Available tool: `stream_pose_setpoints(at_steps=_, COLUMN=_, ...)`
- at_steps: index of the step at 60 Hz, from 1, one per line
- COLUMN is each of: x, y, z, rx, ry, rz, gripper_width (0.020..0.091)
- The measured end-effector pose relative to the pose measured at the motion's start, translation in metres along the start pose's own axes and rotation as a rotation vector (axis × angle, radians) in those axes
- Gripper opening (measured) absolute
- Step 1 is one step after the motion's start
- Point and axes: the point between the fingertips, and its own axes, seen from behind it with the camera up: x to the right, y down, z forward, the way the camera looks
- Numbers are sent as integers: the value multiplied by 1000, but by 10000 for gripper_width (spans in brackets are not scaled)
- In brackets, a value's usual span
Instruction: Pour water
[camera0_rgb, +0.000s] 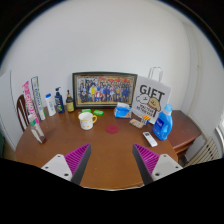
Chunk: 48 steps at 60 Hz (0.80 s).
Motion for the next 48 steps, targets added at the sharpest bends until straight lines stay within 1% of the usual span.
stream_pose_setpoints(at_steps=10, x=-46, y=19, z=4, rx=-26, ry=-41, rz=-24, gripper_width=857)
stream_pose_setpoints(at_steps=16, x=-100, y=32, z=8, rx=-32, ry=-75, rz=-25, gripper_width=858)
stream_pose_setpoints(at_steps=35, x=-291, y=56, z=19, rx=-10, ry=-206, rz=-17, gripper_width=860)
stream_pose_setpoints(at_steps=39, x=-333, y=56, z=28, rx=5, ry=-241, rz=-24, gripper_width=860)
stream_pose_setpoints(at_steps=48, x=-407, y=47, z=60, rx=70, ry=-290, rz=-45, gripper_width=858)
